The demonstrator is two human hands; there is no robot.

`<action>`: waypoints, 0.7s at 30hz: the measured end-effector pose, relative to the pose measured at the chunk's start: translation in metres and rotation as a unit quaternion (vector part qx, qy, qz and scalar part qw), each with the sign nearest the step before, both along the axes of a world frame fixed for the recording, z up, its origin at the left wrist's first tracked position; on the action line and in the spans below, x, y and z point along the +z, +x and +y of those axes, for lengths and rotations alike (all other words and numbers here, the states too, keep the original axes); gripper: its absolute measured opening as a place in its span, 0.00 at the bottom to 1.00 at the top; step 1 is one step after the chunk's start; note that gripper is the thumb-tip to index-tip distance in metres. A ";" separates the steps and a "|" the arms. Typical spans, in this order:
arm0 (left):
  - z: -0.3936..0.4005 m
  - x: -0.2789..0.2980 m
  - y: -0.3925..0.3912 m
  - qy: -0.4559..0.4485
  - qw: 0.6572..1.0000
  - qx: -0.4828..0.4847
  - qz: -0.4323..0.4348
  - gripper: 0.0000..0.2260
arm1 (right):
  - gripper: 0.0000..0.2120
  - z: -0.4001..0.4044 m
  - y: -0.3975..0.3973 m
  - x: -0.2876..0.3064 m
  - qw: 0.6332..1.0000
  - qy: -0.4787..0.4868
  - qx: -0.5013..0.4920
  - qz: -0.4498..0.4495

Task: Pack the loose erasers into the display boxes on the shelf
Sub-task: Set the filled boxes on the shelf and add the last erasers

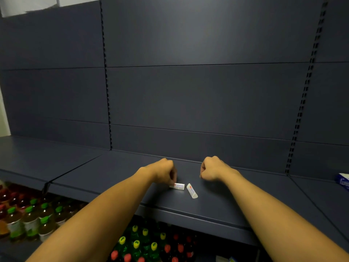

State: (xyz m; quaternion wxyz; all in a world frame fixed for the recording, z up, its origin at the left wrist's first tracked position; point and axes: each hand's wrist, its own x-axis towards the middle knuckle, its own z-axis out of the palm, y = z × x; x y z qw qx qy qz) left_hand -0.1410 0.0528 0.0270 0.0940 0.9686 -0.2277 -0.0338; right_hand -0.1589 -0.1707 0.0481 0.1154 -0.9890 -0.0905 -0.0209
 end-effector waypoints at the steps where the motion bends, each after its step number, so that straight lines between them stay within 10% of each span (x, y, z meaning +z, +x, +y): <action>1: 0.001 -0.001 0.000 -0.004 1.000 -0.004 0.000 0.03 | 0.06 0.002 -0.002 -0.001 1.000 -0.001 -0.003 0.001; 14: 0.011 -0.005 -0.006 -0.027 0.999 0.007 -0.019 0.11 | 0.05 0.008 -0.019 -0.005 0.999 0.012 -0.034 0.022; 21: 0.024 -0.004 -0.011 -0.037 0.997 0.017 -0.067 0.10 | 0.23 0.018 -0.025 -0.012 0.996 0.037 -0.052 0.063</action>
